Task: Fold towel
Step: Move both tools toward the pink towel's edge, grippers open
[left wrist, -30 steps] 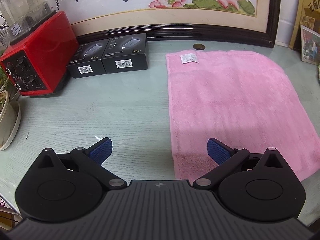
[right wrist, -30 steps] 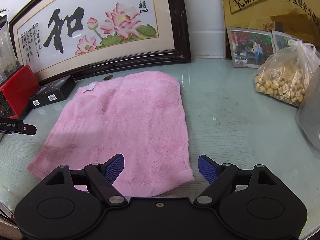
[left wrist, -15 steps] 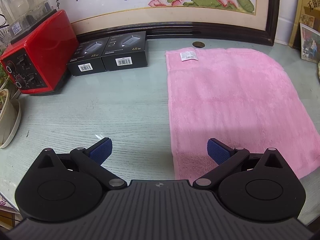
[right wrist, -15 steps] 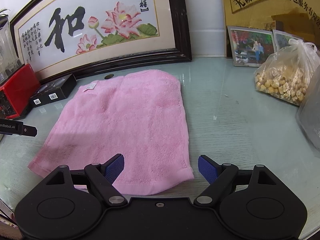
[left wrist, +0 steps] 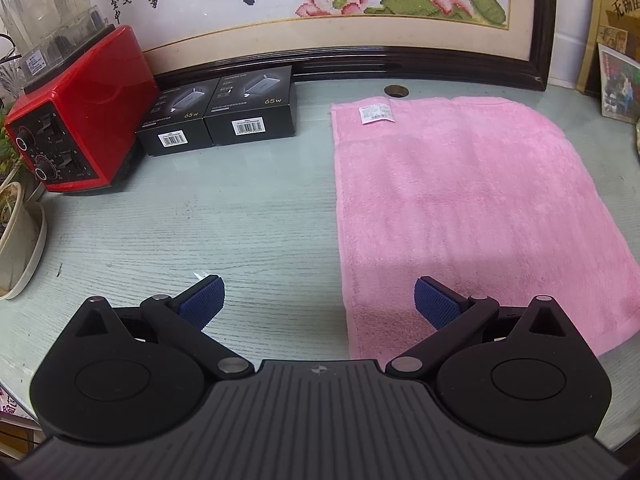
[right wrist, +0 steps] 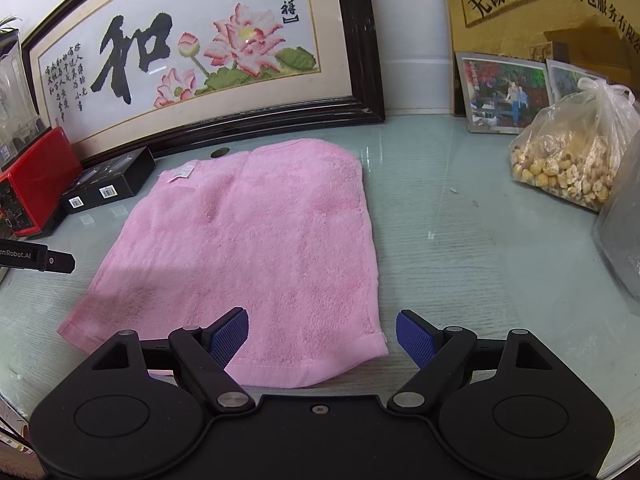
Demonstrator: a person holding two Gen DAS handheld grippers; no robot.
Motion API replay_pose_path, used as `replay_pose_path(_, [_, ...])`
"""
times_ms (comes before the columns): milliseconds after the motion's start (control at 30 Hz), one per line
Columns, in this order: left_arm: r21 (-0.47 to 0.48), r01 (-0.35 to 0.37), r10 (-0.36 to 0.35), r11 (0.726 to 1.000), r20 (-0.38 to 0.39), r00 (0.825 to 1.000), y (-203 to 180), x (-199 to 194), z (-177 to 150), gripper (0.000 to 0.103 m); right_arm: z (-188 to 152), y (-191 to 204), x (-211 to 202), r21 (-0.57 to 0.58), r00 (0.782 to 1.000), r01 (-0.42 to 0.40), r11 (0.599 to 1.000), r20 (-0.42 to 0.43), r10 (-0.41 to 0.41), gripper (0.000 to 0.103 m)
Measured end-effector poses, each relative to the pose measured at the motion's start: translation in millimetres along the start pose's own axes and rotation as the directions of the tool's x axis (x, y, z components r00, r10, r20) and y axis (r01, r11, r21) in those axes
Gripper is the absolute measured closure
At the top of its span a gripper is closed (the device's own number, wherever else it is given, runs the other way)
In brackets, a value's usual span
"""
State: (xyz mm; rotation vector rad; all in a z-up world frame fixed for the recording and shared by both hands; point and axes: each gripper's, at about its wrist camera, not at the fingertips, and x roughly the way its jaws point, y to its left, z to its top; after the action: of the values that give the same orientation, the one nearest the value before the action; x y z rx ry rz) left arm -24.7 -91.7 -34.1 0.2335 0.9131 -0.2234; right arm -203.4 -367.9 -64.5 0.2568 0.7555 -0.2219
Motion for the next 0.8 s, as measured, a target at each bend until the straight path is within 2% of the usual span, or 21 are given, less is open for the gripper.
replay_pose_path(800, [-0.002, -0.02, 0.02, 1.0, 0.002, 1.0, 1.1, -0.6, -0.5, 0.0, 1.0, -0.3, 0.4, -0.003, 1.0, -0.002, 1.0, -0.003, 0.002, 0.02])
